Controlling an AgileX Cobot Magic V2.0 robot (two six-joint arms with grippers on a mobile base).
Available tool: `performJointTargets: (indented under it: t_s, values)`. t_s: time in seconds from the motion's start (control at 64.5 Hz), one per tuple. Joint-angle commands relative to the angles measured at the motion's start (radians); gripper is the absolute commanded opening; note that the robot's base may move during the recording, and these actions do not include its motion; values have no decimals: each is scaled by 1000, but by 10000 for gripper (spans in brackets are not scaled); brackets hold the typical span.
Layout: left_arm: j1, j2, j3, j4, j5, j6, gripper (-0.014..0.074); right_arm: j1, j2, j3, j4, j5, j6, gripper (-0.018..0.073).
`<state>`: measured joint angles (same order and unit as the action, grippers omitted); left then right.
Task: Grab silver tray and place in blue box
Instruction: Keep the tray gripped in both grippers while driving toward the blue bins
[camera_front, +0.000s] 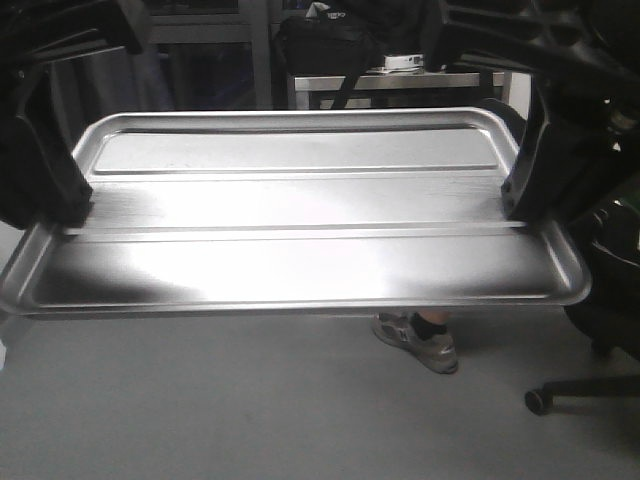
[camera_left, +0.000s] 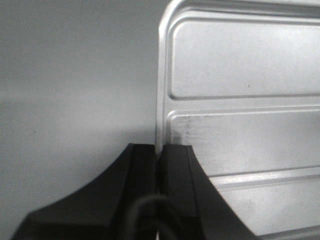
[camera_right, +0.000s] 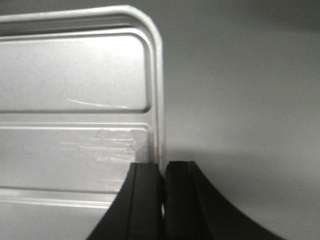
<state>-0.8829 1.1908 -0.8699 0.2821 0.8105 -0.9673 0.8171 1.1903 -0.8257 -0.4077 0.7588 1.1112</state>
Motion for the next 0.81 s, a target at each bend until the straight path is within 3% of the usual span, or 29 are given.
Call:
performJointTargets:
  t_s: [0.0,0.79]
  values:
    - [8,-20,-22,70,64,6,-104,-9,-24,-20,-89,64,0,60]
    - [8,-20,-22,70,64,6,-104,-9,-24,-20,-89,63,0,60]
